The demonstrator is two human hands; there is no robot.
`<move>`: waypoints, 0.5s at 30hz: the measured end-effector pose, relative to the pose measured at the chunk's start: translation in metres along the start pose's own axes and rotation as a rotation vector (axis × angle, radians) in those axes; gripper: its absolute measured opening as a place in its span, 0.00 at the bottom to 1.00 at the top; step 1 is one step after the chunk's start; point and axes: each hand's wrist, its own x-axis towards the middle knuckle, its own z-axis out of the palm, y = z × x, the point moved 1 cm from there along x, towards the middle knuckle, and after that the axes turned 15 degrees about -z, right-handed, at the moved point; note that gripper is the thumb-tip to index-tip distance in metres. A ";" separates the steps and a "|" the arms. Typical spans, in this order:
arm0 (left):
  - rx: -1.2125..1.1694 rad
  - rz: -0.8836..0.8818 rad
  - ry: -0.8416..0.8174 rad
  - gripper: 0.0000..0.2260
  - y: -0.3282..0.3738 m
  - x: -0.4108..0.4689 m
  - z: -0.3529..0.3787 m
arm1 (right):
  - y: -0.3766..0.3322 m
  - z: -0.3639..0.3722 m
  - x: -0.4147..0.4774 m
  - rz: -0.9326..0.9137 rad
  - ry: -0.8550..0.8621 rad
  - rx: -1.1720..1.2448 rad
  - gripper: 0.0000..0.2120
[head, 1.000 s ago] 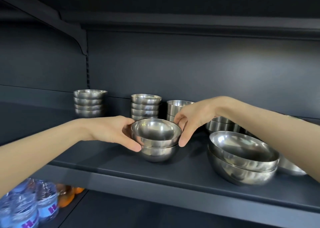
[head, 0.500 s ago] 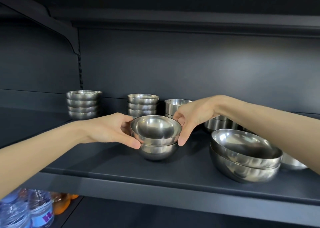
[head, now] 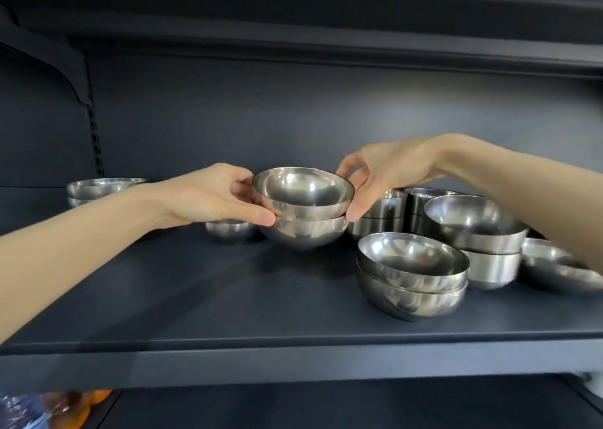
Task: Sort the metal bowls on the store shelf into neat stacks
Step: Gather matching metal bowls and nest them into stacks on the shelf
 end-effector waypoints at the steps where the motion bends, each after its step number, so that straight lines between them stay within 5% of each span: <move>1: -0.016 0.017 -0.002 0.33 0.007 0.003 0.003 | 0.002 -0.004 -0.009 0.006 0.027 -0.003 0.31; 4: -0.039 0.067 0.005 0.22 0.032 0.007 0.019 | 0.011 -0.015 -0.036 0.029 0.071 0.005 0.32; 11: -0.038 0.114 0.019 0.17 0.068 0.014 0.073 | 0.046 -0.031 -0.091 0.074 0.070 0.032 0.29; 15: -0.033 0.091 0.045 0.27 0.077 0.016 0.097 | 0.066 -0.031 -0.104 0.064 0.055 0.024 0.30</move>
